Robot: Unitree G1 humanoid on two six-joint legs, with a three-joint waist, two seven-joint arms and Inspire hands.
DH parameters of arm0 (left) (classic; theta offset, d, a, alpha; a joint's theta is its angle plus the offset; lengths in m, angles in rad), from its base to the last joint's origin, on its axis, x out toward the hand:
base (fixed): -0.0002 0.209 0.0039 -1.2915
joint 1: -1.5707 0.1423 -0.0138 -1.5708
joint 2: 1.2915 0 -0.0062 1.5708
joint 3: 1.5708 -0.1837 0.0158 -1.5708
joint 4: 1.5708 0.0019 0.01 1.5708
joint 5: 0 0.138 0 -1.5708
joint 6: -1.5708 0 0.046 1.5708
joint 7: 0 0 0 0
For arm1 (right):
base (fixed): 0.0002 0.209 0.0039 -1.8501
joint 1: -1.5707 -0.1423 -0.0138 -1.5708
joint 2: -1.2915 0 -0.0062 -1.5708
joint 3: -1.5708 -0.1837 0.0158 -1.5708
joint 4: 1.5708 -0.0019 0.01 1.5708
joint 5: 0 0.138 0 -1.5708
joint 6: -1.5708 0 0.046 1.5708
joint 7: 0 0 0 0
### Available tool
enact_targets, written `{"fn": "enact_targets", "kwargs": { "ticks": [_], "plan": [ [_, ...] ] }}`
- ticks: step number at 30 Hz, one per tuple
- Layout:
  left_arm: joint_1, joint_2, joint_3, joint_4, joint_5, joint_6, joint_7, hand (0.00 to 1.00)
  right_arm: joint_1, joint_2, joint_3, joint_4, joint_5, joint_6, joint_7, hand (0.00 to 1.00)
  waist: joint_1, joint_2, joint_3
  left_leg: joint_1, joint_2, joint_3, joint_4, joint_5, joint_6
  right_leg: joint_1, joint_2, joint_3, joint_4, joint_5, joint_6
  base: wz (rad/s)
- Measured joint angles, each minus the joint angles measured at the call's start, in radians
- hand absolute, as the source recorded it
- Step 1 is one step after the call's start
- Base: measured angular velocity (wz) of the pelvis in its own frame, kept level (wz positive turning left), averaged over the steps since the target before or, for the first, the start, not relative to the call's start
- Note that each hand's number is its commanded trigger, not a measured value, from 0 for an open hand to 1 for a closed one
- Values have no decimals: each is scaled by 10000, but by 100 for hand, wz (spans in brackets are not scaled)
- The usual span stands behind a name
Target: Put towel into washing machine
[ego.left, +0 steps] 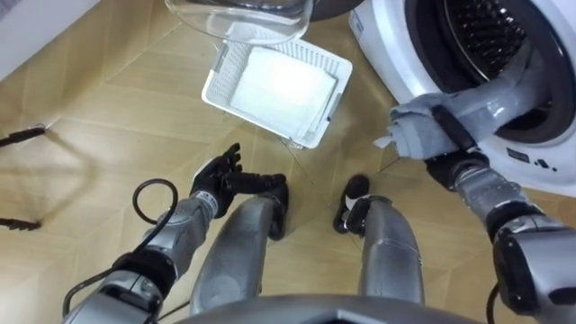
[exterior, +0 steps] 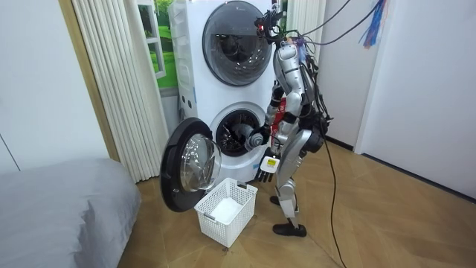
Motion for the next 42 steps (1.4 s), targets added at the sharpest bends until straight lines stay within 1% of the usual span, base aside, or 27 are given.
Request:
{"fn": "enact_targets", "kwargs": {
  "ticks": [2,3,4,5,6,8,9,11,13,16,17,18,19,21,24,26,28,32,37,39,42],
  "plan": [
    [17,32,6,-153,23,37,125,0,-275,-168,-200,-73,224,3,-243,100,-32,-21,-5,-16,-10,102,15,-2,6,-87,-22,67,96,-12,-12,-9],
    [30,86,6,-283,24,79,186,0,-456,-281,-376,-76,314,6,-403,89,-94,-21,-6,-23,-9,114,22,-6,12,-91,-64,57,93,-23,-29,0],
    [54,122,5,-359,24,79,202,0,-541,-336,-396,-92,349,5,-519,63,-158,-26,-9,-27,-8,124,27,-12,23,-92,-85,55,100,-36,-34,6],
    [87,190,0,-474,26,79,230,0,-691,-442,-479,-164,435,3,-773,10,-254,-44,-16,-43,14,128,40,-6,34,-93,-100,39,103,-36,-35,4],
    [127,215,1,-532,27,84,245,0,-838,-559,-581,-205,507,3,-993,0,-303,-81,-25,-37,22,150,69,-6,34,-98,-98,56,131,-33,-39,0],
    [262,218,-1,-729,27,89,255,0,-941,-774,-656,-452,659,5,-1365,0,-361,-118,-42,-8,-7,180,71,-4,36,-114,-77,116,177,-31,-40,-2],
    [438,268,10,-986,20,85,313,0,-1133,-806,-801,-537,746,13,-1596,0,-456,-201,-82,-35,-65,237,64,6,52,-236,-120,218,290,-37,-35,-5],
    [543,245,3,-1179,23,92,420,0,-1467,-806,-1023,-595,1153,199,-2053,0,-544,-265,-88,-115,-90,310,106,18,73,-364,-142,290,356,-34,-34,-3],
    [580,237,3,-1351,31,186,456,0,-1629,-805,-1241,-715,1509,220,-2551,0,-599,-328,-89,-218,-121,314,300,24,88,-444,-189,298,451,-37,-26,3],
    [585,235,11,-1367,70,191,455,0,-1713,-805,-1569,-836,1839,224,-2892,0,-663,-343,-86,-356,-147,290,461,8,121,-514,-247,257,535,-44,-5,8],
    [610,235,18,-1367,84,193,453,0,-1827,-805,-1704,-835,1921,225,-3057,0,-771,-343,-86,-430,-181,277,520,10,160,-590,-334,252,646,-74,35,12],
    [616,235,17,-1366,96,199,448,0,-1904,-805,-1887,-835,1942,224,-3183,0,-776,-344,-85,-527,-179,264,587,-15,204,-652,-347,246,701,-74,40,11],
    [624,235,17,-1367,101,205,447,0,-1926,-806,-1935,-835,1950,223,-3250,0,-779,-345,-85,-568,-180,249,620,-33,231,-677,-358,244,742,-77,45,6],
    [708,240,0,-1435,102,211,458,0,-2034,-808,-1947,-834,2224,214,-3520,0,-900,-357,-80,-648,-222,196,708,-43,256,-692,-440,174,802,-92,76,9],
    [731,201,-33,-1513,288,217,458,0,-2064,-808,-2006,-833,2385,209,-3663,0,-1016,-359,-81,-649,-270,159,686,-12,310,-659,-503,88,770,-67,116,6],
    [729,200,-32,-1513,332,218,465,0,-2063,-808,-2010,-833,2462,169,-3774,0,-1022,-359,-81,-652,-281,138,677,-7,320,-640,-512,61,742,-57,131,2],
    [695,229,-32,-1514,331,218,537,0,-2063,-808,-2009,-834,2728,12,-3892,0,-1012,-358,-82,-652,-282,117,621,5,336,-616,-515,9,670,-48,141,0],
    [564,223,-40,-1514,330,215,674,0,-2049,-806,-2010,-833,3044,-186,-4006,0,-1008,-355,-83,-628,-278,117,527,18,346,-563,-494,-13,551,-24,161,1],
    [432,259,-131,-1513,314,174,805,0,-1922,-797,-2016,-821,3323,-324,-4151,0,-1005,-346,-86,-549,-205,141,402,25,360,-355,-467,-218,307,2,195,3],
    [299,382,-338,-1507,323,176,837,0,-1836,-779,-2016,-820,3456,-435,-4289,0,-980,-344,-85,-459,-138,141,351,25,360,-213,-415,-288,202,12,201,4],
    [285,413,-444,-1501,320,181,812,0,-1621,-750,-2014,-809,3541,-503,-4375,0,-849,-329,-81,-130,-88,153,118,27,357,128,-305,-292,-61,45,231,-4]
  ]
}}
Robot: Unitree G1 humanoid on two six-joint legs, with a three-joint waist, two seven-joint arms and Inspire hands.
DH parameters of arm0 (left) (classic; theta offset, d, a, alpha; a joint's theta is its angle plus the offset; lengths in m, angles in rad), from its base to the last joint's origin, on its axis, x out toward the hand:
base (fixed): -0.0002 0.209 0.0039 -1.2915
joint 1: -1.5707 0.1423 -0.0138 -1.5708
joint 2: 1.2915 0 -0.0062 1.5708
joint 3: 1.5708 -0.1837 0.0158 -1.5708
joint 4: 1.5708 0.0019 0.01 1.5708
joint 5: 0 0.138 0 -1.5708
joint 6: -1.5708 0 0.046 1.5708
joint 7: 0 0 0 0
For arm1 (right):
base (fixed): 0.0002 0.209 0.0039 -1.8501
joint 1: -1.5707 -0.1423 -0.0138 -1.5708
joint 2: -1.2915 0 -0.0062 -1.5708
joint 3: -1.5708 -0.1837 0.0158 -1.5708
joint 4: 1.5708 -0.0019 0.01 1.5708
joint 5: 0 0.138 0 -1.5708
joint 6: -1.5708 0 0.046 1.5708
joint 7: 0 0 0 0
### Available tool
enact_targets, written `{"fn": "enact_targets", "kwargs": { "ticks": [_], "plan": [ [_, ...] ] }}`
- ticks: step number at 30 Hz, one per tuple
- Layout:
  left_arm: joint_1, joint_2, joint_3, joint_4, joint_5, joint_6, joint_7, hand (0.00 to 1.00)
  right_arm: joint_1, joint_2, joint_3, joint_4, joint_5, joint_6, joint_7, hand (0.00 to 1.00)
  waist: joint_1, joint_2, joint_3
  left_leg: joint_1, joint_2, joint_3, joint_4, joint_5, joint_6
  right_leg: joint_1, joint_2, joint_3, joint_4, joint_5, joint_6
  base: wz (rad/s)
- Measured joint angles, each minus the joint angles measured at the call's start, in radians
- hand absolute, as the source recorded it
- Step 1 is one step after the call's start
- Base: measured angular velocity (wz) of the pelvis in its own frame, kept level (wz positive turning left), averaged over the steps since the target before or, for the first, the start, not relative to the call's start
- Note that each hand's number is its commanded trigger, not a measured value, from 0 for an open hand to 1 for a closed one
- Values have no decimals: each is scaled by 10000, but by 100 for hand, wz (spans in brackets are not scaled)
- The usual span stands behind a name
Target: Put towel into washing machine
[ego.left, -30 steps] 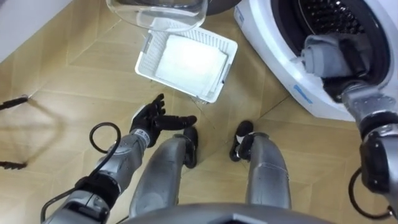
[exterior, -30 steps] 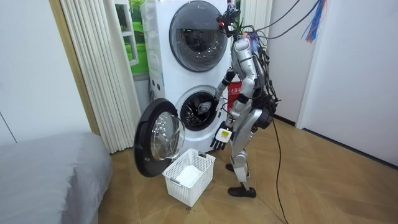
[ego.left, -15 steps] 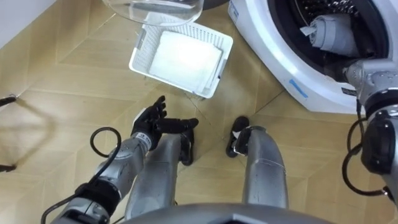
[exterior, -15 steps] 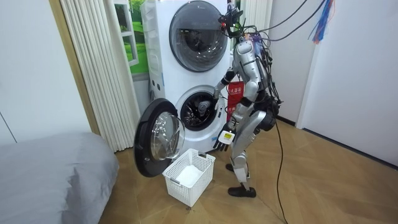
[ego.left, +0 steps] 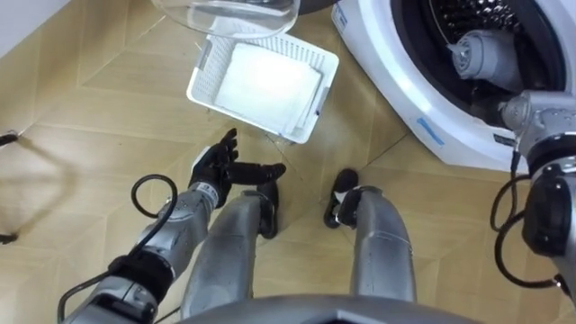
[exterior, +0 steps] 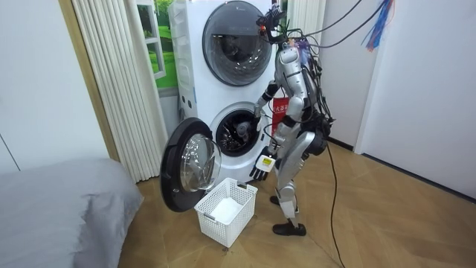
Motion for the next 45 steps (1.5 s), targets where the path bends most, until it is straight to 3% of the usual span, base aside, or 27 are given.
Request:
{"fn": "enact_targets", "kwargs": {
  "ticks": [10,14,19,21,25,27,31,34,36,39,45],
  "plan": [
    [-489,-28,440,527,11,8,-290,0,683,354,2,-8,75,-409,245,0,174,112,8,1270,121,35,-786,32,-53,1273,228,-166,-815,63,85,-2],
    [-574,9,465,847,12,12,-509,0,1226,468,3,-8,74,-408,797,0,176,222,19,1948,122,-27,-1166,42,-70,1979,283,-250,-1181,62,148,0],
    [-470,25,890,1620,235,21,-956,0,1993,627,3,103,-10,-369,1810,0,339,325,-6,2840,218,-20,-1725,57,-95,2948,581,-242,-1989,245,277,-7],
    [-118,95,1131,1909,824,49,-1059,0,2583,820,13,326,-129,-359,2346,0,398,444,-95,3482,328,-10,-2258,73,-124,3676,856,-245,-2762,490,353,-15],
    [601,232,1787,2136,1336,69,-1045,0,3699,991,98,320,-587,-213,2957,0,385,488,-217,4345,366,109,-2824,98,-157,4474,1015,-206,-3346,565,425,-11],
    [1302,355,2239,2129,1637,31,-1025,0,4455,1212,131,259,-707,-161,3415,0,376,424,-337,4955,375,204,-3180,146,-228,4966,1080,-211,-3561,564,441,-13],
    [2057,383,2948,2343,1902,-8,-996,0,5350,1490,175,270,-1213,-138,3869,0,363,308,-432,6063,398,306,-3790,179,-281,5891,1246,21,-4049,541,478,-18],
    [2685,385,3897,2540,2173,-75,-936,0,6449,1649,179,346,-2296,-132,4303,0,323,38,-598,6885,457,307,-4180,192,-304,6738,1408,34,-4520,548,507,-5],
    [2975,369,4205,2647,2181,-83,-804,0,6819,1660,136,336,-2769,-140,4343,0,273,-19,-593,7176,471,327,-4270,191,-313,7053,1452,54,-4672,562,530,-5],
    [3373,301,4488,2931,2170,-125,-638,0,7357,1690,97,333,-3630,-141,4455,0,49,51,-518,7737,477,341,-4466,169,-350,7614,1528,80,-4914,578,550,-3],
    [3514,164,4865,3727,2073,-201,-303,0,7620,1915,154,824,-5255,-140,4546,0,6,226,-478,8104,488,458,-4777,128,-426,7747,1635,365,-4752,593,525,-12]
  ]
}}
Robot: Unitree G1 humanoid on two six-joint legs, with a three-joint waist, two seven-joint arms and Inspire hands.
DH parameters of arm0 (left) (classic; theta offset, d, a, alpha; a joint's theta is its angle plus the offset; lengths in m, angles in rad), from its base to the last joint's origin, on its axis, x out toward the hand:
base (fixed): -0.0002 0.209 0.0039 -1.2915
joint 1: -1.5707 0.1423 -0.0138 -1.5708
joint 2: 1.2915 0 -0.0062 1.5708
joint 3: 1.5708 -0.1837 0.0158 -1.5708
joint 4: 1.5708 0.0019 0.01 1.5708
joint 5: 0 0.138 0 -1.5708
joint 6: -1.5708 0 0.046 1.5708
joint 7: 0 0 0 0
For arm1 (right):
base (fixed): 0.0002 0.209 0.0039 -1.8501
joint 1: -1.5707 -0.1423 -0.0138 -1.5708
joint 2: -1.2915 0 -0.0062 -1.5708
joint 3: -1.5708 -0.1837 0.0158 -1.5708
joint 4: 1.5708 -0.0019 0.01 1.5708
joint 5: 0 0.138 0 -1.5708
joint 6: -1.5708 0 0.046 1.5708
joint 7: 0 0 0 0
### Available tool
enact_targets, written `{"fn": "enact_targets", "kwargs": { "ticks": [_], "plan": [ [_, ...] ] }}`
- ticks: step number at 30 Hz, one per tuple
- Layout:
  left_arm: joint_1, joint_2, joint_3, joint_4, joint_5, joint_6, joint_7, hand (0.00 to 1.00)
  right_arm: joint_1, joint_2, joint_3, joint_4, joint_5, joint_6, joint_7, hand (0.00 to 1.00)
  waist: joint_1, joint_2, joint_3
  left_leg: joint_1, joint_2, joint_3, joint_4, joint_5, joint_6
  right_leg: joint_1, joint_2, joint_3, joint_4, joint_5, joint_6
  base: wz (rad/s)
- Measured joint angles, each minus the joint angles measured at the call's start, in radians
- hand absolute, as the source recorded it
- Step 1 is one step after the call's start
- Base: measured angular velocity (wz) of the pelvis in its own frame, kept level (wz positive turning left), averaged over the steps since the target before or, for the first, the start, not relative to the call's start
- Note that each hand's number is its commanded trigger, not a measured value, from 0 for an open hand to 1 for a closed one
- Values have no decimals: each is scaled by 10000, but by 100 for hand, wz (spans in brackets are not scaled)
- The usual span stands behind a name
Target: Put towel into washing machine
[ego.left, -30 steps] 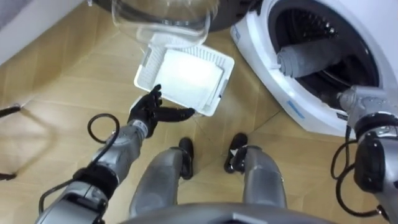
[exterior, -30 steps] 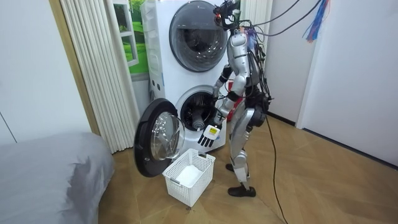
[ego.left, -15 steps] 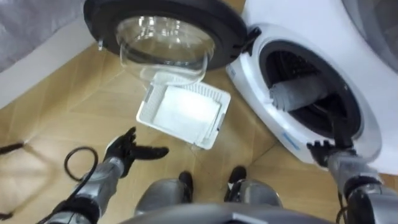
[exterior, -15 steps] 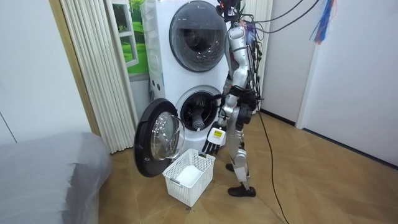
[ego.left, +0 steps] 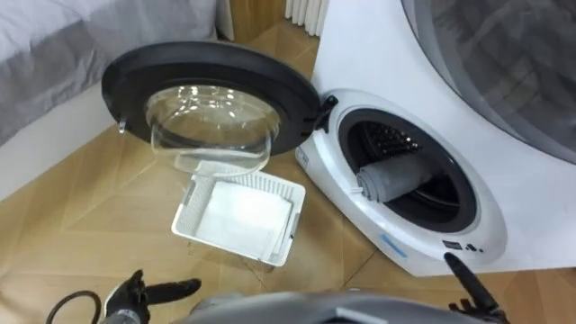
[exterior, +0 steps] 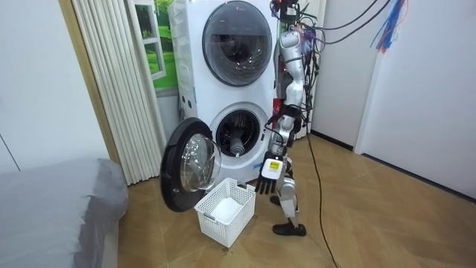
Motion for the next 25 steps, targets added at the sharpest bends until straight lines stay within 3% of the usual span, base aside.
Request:
{"fn": "enact_targets", "kwargs": {
  "ticks": [8,11,15,25],
  "plan": [
    [146,-180,809,597,115,101,98,0,59,384,18,402,-2570,444,311,0,-191,30,15,313,7,68,-42,-10,-17,225,44,58,-4,-3,-1,-2],
    [138,-186,1056,857,112,112,162,0,46,386,256,437,-3701,448,522,0,-133,58,18,510,30,253,-80,-23,-26,321,89,205,-10,-2,0,-13],
    [144,-222,1100,1037,112,331,430,0,-22,415,349,444,-4840,724,644,0,-193,76,27,629,50,329,-164,-59,-30,402,108,236,-15,-2,-2,-7],
    [-26,-431,1064,1038,2,499,588,0,-79,435,753,466,-5157,852,979,0,-142,89,23,756,147,397,-158,-81,-62,461,180,301,-25,-3,0,-2]
  ]
}}
